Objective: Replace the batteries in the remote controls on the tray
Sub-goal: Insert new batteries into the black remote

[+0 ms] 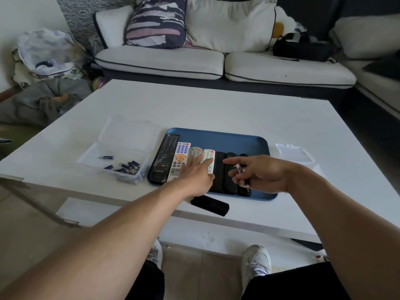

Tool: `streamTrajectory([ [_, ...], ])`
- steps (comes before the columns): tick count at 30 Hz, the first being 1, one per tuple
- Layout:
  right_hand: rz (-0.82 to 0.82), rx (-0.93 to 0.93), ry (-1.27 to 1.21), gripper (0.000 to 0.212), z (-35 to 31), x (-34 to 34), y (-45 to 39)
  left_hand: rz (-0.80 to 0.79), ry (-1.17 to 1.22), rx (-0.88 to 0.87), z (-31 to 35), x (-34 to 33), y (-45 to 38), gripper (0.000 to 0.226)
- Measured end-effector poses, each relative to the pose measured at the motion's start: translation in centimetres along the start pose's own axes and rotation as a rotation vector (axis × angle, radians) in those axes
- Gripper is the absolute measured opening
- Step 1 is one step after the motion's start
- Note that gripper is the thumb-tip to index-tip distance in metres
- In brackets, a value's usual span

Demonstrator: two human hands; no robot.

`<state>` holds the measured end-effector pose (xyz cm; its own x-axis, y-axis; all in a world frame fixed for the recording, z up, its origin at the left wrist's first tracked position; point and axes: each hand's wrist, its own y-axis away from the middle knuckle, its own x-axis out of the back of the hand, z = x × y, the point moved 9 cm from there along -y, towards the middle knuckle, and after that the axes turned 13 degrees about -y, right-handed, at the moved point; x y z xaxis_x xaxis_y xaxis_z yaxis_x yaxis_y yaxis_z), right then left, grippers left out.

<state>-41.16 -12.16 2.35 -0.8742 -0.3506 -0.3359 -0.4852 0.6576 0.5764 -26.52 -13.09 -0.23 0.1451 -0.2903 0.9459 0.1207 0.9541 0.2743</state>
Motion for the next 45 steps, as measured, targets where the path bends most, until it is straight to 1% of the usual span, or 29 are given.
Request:
streamTrajectory([
  [2, -0.003, 0.010, -0.070, 0.053, -0.4, -0.8, -0.5, 0.119, 0.073, -0.010, -0.5, 1.6, 0.5, 0.058],
  [4, 0.003, 0.014, -0.170, 0.048, -0.6, -1.5, -1.4, 0.247, 0.137, -0.027, -1.2, 3.5, 1.3, 0.052],
  [5, -0.014, 0.000, -0.209, 0.046, -0.5, -2.1, -1.8, 0.296, 0.164, -0.024, -1.7, 4.3, 1.7, 0.049],
  [7, -0.047, -0.045, -0.224, 0.042, -0.2, -3.4, -2.5, 0.345, 0.215, 0.021, -3.3, 5.0, 2.3, 0.046],
  [12, -0.067, -0.056, 0.009, 0.029, -0.1, -7.2, -4.2, 0.401, 0.299, 0.174, -9.1, 5.4, 3.0, 0.046],
  [16, -0.109, -0.067, 0.111, 0.031, 0.3, -10.9, -6.1, 0.571, 0.309, 0.308, -14.5, 7.0, 4.7, 0.041],
  [19, -0.121, -0.039, 0.193, 0.034, 0.5, -13.7, -7.1, 0.709, 0.336, 0.507, -19.3, 7.7, 6.8, 0.043],
  [20, -0.095, 0.004, 0.250, 0.034, 0.4, -14.6, -7.7, 0.761, 0.358, 0.582, -21.2, 7.7, 7.7, 0.044],
  [21, -0.031, 0.088, 0.372, 0.034, -0.4, -15.1, -8.2, 0.808, 0.390, 0.654, -22.8, 7.5, 8.6, 0.045],
  [23, 0.120, 0.278, 0.725, 0.034, -2.5, -16.6, -9.1, 0.861, 0.482, 0.794, -26.0, 6.6, 10.2, 0.049],
  [24, 0.150, 0.354, 0.862, 0.030, -3.2, -17.9, -9.4, 0.858, 0.536, 0.855, -27.2, 5.9, 10.7, 0.053],
  [27, 0.047, 0.489, 1.055, 0.019, -3.8, -23.2, -11.0, 0.751, 0.726, 0.969, -30.3, 3.1, 11.3, 0.064],
  [30, 0.023, 0.555, 1.229, 0.022, -3.4, -26.5, -12.8, 0.670, 0.867, 0.957, -31.1, 0.9, 10.8, 0.056],
  [34, 0.096, 0.528, 1.444, 0.031, -2.6, -29.4, -16.9, 0.686, 0.941, 0.909, -31.7, 0.6, 10.7, 0.049],
  [36, 0.132, 0.534, 1.534, 0.030, -2.5, -30.5, -18.3, 0.702, 0.977, 0.892, -32.0, 0.6, 10.8, 0.048],
  [40, 0.116, 0.597, 1.687, 0.023, -2.1, -33.2, -20.6, 0.673, 0.988, 0.951, -33.0, -0.3, 10.8, 0.044],
  [42, 0.102, 0.573, 1.722, 0.022, -1.8, -33.8, -21.7, 0.670, 0.988, 0.987, -33.3, -0.6, 10.7, 0.044],
  [45, 0.065, 0.551, 1.748, 0.022, -1.6, -34.0, -22.5, 0.683, 0.968, 0.991, -33.1, -0.1, 10.7, 0.044],
])
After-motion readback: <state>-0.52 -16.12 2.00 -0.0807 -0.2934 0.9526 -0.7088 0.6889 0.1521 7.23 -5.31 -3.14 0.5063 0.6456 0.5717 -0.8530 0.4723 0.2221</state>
